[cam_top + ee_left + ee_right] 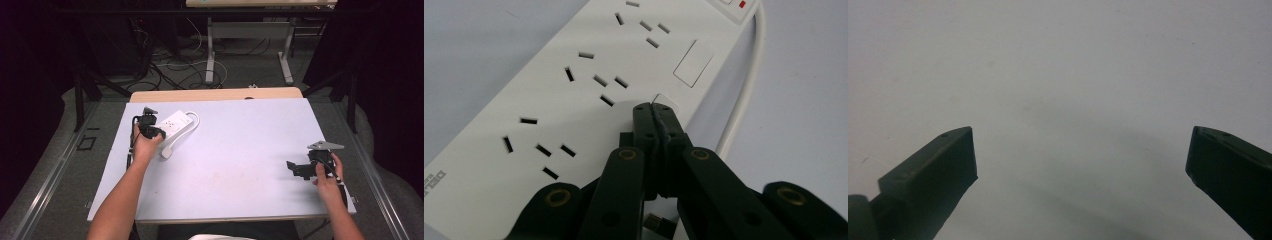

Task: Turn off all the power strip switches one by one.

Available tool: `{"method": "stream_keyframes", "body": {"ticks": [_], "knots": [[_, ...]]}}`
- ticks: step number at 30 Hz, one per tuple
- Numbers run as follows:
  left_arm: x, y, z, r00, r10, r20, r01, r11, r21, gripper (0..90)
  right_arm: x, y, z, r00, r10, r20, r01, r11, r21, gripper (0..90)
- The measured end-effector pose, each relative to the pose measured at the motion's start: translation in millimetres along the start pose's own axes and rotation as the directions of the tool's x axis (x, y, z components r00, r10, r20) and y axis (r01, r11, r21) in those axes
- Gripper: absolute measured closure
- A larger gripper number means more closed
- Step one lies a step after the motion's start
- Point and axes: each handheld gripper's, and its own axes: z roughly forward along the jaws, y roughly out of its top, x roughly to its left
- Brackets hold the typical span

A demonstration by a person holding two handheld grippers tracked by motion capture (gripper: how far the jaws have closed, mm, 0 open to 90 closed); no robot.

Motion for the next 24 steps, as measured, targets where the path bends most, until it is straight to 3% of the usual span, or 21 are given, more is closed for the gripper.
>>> {"method": "stream_keyframes", "body": {"ticks": [4, 9, 11, 13, 24], "knots": [[0.6, 0.7, -1.8, 1.0000, 0.005, 0.007, -0.006, 0.9998, 0.017, 90.0, -0.1, 0.0, -0.1, 1.0000, 0.002, -0.002, -0.002, 1.0000, -0.001, 0.0], [-0.7, 0.2, -3.3, 1.0000, -0.004, 0.008, 0.005, 0.9999, -0.013, 90.0, -0.4, -0.1, -0.3, 1.0000, 0.002, -0.002, -0.002, 1.0000, -0.002, 0.0], [0.6, 1.2, -6.7, 0.9998, 0.009, 0.017, -0.010, 0.9999, 0.007, 90.0, -0.2, 0.0, -0.4, 1.0000, 0.002, -0.002, -0.002, 1.0000, -0.002, 0.0], [-0.7, 0.1, -6.1, 0.9999, -0.002, 0.014, 0.002, 0.9998, -0.022, 90.0, 0.0, 0.0, -0.2, 1.0000, 0.002, -0.002, -0.002, 1.0000, -0.001, 0.0], [-4.4, -3.4, -17.4, 0.9994, 0.001, 0.035, 0.000, 0.9991, -0.043, 90.0, 0.0, 0.2, -0.5, 1.0000, 0.002, -0.002, -0.002, 1.0000, -0.002, 0.0]]}}
